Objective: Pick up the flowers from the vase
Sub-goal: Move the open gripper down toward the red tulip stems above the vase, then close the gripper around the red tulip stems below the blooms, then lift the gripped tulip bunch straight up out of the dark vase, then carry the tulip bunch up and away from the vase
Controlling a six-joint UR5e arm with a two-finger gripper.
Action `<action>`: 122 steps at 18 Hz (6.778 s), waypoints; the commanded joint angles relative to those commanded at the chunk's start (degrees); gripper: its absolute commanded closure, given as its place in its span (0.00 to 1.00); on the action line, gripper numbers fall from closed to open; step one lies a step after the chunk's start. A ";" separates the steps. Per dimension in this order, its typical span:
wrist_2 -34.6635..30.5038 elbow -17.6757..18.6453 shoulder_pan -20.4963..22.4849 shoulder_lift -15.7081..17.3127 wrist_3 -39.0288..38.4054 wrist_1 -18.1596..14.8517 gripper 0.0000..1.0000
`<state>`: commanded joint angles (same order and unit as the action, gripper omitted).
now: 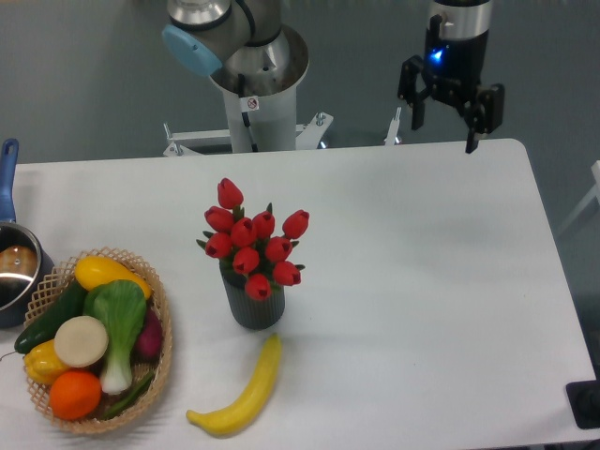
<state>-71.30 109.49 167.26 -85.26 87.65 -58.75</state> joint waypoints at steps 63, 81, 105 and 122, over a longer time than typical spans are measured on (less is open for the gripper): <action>39.39 6.44 -15.65 -13.36 -6.88 9.09 0.52; 44.41 1.96 -14.50 -10.02 -15.92 9.09 0.56; 44.14 -7.89 -12.04 -0.18 -36.85 8.74 0.56; 34.94 -11.22 8.09 -7.37 -27.89 9.00 0.56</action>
<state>-36.37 98.27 175.34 -92.63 59.76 -49.75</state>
